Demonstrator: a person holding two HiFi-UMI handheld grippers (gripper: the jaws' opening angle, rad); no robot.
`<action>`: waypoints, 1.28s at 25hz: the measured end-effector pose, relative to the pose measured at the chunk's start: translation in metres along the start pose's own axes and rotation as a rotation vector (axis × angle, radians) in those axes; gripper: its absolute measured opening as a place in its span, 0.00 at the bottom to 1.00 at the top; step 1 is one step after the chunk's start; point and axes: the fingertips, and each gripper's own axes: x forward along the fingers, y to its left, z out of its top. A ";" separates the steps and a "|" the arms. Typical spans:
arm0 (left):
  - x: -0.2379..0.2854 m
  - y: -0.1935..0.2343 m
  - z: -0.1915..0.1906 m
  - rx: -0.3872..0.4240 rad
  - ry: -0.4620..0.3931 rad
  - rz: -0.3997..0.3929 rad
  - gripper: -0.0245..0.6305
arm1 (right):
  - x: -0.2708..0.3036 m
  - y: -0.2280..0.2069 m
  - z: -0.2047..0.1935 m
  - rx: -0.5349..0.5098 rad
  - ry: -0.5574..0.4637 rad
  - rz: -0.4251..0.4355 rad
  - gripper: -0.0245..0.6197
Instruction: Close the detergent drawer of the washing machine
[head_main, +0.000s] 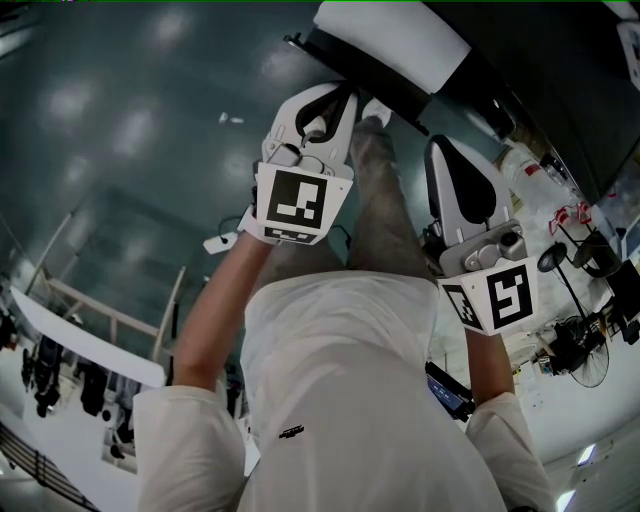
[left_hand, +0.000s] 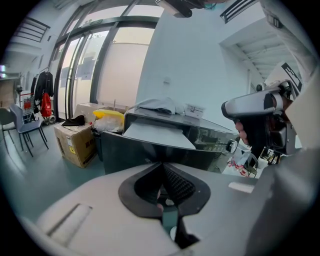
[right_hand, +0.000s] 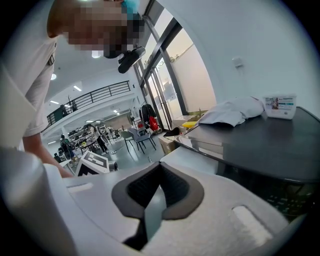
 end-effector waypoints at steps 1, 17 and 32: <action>0.003 0.001 0.002 -0.001 -0.003 0.001 0.07 | 0.001 -0.002 0.000 0.002 0.001 0.000 0.04; 0.056 0.012 0.047 0.004 -0.057 0.026 0.07 | 0.000 -0.034 0.006 0.050 0.008 -0.025 0.04; 0.083 0.022 0.068 0.004 -0.081 0.034 0.07 | 0.005 -0.045 0.005 0.077 0.032 -0.016 0.04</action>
